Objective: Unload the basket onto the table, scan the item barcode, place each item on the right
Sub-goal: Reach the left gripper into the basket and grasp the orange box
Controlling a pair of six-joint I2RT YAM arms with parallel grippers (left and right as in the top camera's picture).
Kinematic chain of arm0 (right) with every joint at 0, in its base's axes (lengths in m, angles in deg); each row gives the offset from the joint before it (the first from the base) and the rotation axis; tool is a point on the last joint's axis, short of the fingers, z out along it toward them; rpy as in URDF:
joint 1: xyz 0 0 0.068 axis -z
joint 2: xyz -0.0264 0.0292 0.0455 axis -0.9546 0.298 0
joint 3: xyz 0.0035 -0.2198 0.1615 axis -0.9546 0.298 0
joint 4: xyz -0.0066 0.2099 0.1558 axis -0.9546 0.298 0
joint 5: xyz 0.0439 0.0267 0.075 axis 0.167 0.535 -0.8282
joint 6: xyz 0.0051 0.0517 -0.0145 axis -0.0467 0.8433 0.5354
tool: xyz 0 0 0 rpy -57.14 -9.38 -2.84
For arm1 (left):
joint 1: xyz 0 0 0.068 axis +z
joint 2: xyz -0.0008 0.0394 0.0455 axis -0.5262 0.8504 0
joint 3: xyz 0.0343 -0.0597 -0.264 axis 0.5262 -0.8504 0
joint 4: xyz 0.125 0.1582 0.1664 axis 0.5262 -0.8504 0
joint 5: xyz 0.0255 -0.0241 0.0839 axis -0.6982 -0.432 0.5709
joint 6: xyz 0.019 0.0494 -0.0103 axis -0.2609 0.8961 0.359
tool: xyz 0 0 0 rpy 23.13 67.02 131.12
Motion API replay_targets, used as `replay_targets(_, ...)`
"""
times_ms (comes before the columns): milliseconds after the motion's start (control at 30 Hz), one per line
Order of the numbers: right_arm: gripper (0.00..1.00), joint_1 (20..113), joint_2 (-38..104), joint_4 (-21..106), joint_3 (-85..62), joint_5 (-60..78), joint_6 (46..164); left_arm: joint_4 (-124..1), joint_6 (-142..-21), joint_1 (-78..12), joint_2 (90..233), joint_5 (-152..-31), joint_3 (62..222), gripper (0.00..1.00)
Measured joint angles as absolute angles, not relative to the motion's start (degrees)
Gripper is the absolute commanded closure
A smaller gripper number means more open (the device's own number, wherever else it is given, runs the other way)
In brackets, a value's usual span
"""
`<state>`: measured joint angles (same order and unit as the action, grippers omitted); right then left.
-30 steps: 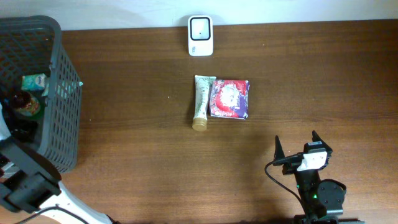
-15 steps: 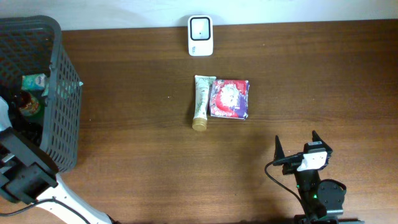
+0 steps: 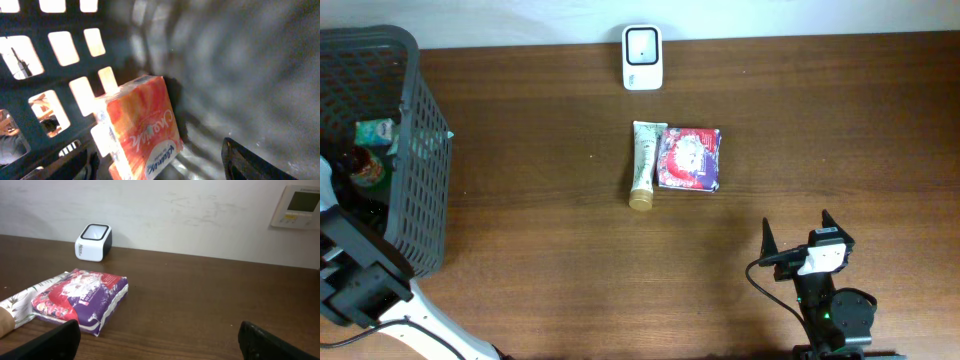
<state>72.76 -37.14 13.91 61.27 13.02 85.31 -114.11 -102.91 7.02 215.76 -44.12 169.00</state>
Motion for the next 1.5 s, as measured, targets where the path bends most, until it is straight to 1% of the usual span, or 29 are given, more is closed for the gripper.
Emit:
replay_targets(133, 0.01, 72.76, -37.14, 13.93, 61.27, 13.02, 85.29, -115.10, -102.74, 7.02, 215.76, -45.90, 170.02, 0.30)
replay_targets(200, 0.01, 72.76, -37.14, 13.93, 61.27, 13.02, 85.31, -114.62, -102.72, 7.02, 215.76, -46.31, 169.96, 0.28)
replay_targets(333, 0.01, 72.74, -37.14, 13.91, 61.27, 13.02, 85.31, -112.21, -102.72, 7.02, 215.80, -46.75, 166.99, 0.29)
replay_targets(400, 0.01, 72.76, -37.14, 13.93, 61.27, 13.02, 85.33, -111.16, -102.72, 7.02, 215.83, -46.73, 164.15, 0.33)
replay_targets(433, 0.01, 72.76, -37.14, 13.91, 61.27, 13.02, 85.31, -111.01, -102.67, 7.02, 215.85, -46.70, 163.55, 0.38)
replay_targets(467, 0.01, 72.74, -37.14, 13.93, 61.27, 13.04, 85.33, -110.97, -102.61, 7.02, 215.87, -46.70, 163.16, 0.46)
replay_targets(567, 0.01, 72.74, -37.14, 13.91, 61.27, 13.04, 85.31, -110.75, -102.06, 7.02, 215.87, -46.16, 162.75, 0.60)
replay_targets(600, 0.01, 72.76, -37.14, 13.93, 61.27, 13.02, 85.31, -110.73, -102.04, 7.02, 215.87, -46.05, 162.70, 0.68)
replay_targets(667, 0.01, 72.74, -37.14, 13.91, 61.27, 13.04, 85.31, -110.11, -101.71, 7.02, 215.87, -45.83, 162.70, 0.97)
replay_targets(700, 0.01, 72.76, -37.14, 13.91, 61.27, 13.02, 85.35, -109.48, -101.89, 7.02, 215.87, -45.59, 162.70, 0.99)
replay_targets(733, 0.01, 72.74, -37.14, 13.91, 61.27, 13.04, 85.33, -109.09, -101.89, 7.02, 215.87, -45.57, 162.70, 0.95)
replay_targets(800, 0.01, 72.74, -37.14, 13.91, 61.27, 13.02, 85.31, -108.41, -102.00, 7.02, 215.87, -45.46, 162.70, 0.81)
replay_targets(833, 0.01, 72.74, -37.14, 13.91, 61.27, 13.04, 85.33, -107.99, -101.97, 7.02, 215.87, -45.44, 162.70, 0.64)
replay_targets(867, 0.01, 72.74, -37.14, 13.91, 61.27, 13.02, 85.31, -107.67, -102.02, 7.04, 215.87, -45.41, 162.70, 0.43)
replay_targets(900, 0.01, 72.74, -37.14, 13.91, 61.27, 13.02, 85.31, -107.47, -101.84, 7.06, 215.87, -45.39, 162.70, 0.34)
replay_targets(933, 0.01, 72.74, -37.14, 13.91, 61.27, 13.04, 85.33, -107.03, -101.91, 7.06, 215.87, -45.41, 162.70, 0.21)
replay_targets(967, 0.01, 72.74, -37.14, 13.93, 61.27, 13.02, 85.33, -106.84, -101.97, 7.06, 215.87, -45.39, 162.70, 0.13)
replay_targets(1033, 0.01, 72.76, -37.14, 13.91, 61.27, 13.02, 85.31, -106.81, -101.97, 7.06, 215.87, -45.41, 162.70, 0.10)
replay_targets(1100, 0.01, 72.74, -37.14, 13.93, 61.27, 13.02, 85.31, -106.64, -101.84, 7.06, 215.87, -45.39, 162.70, 0.10)
replay_targets(1133, 0.01, 72.76, -37.14, 13.91, 61.27, 13.02, 85.31, -106.49, -101.82, 7.06, 215.87, -45.41, 162.70, 0.14)
replay_targets(1167, 0.01, 72.76, -37.14, 13.93, 61.27, 13.02, 85.31, -106.05, -101.60, 7.06, 215.87, -45.41, 162.70, 0.25)
replay_targets(1200, 0.01, 72.74, -37.14, 13.91, 61.27, 13.04, 85.33, -105.52, -101.32, 7.08, 215.87, -45.50, 162.70, 0.34)
replay_targets(1267, 0.01, 72.74, -37.14, 13.91, 61.27, 13.02, 85.31, -104.13, -100.03, 7.06, 216.09, -46.42, 162.70, 0.37)
replay_targets(1300, 0.01, 72.76, -37.14, 13.91, 61.27, 13.04, 85.31, -104.13, -100.07, 7.06, 216.44, -46.73, 162.72, 0.42)
replay_targets(1333, 0.01, 72.76, -37.14, 13.91, 61.27, 13.02, 85.31, -104.15, -100.03, 7.06, 216.61, -46.79, 162.81, 0.60)
replay_targets(1367, 0.01, 72.76, -37.14, 13.91, 61.27, 13.02, 85.33, -104.19, -99.81, 7.06, 216.81, -46.94, 162.88, 0.81)
replay_targets(1400, 0.01, 72.74, -37.14, 13.91, 61.27, 13.02, 85.31, -104.34, -100.05, 7.06, 217.16, -46.97, 163.21, 0.92)
replay_targets(1433, 0.01, 72.74, -37.14, 13.91, 61.27, 13.04, 85.29, -104.43, -99.77, 7.06, 217.64, -46.94, 163.21, 0.99)
replay_targets(1500, 0.01, 72.74, -37.14, 13.91, 61.27, 13.02, 85.33, -106.09, -99.40, 7.06, 218.45, -46.00, 163.84, 1.00)
